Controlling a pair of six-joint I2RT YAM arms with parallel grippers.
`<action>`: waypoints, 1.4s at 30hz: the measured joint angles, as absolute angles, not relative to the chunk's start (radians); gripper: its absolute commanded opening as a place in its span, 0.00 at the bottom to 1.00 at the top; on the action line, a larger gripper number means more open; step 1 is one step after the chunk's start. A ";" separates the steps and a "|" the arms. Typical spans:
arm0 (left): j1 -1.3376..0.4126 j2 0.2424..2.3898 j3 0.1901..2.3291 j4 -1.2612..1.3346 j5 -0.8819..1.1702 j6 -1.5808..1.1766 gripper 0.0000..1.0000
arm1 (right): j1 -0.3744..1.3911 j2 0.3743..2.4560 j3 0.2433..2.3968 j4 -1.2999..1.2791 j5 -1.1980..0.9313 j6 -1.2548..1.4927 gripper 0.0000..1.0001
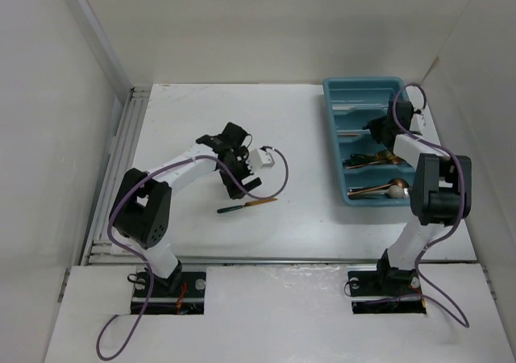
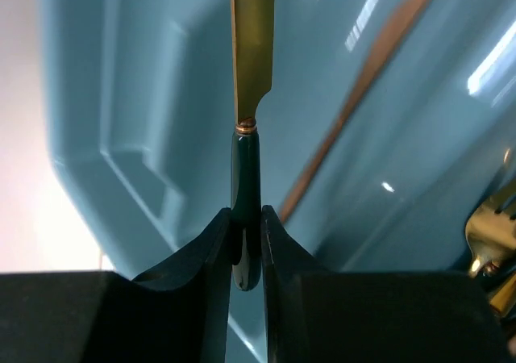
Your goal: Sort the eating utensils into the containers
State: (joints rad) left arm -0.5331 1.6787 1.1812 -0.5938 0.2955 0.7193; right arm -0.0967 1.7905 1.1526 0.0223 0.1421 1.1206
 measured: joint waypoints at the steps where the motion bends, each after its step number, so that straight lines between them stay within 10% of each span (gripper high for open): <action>1: -0.537 1.678 1.169 -0.591 0.282 0.727 0.84 | -0.097 1.806 1.154 0.016 0.127 1.125 0.13; 9: -0.595 1.695 1.027 -0.564 0.196 0.741 0.84 | -0.092 1.824 1.194 0.019 0.058 1.134 0.67; 26: -0.665 1.690 1.005 -0.455 0.105 0.682 0.45 | -0.061 1.671 1.346 -0.065 -0.003 0.804 0.70; 31: -0.673 1.720 1.036 -0.457 0.099 0.716 0.00 | -0.030 1.555 1.404 -0.100 0.030 0.682 0.70; 42: -0.525 1.817 1.254 -0.538 0.329 0.520 0.00 | 0.016 1.464 1.409 -0.147 -0.037 0.324 0.79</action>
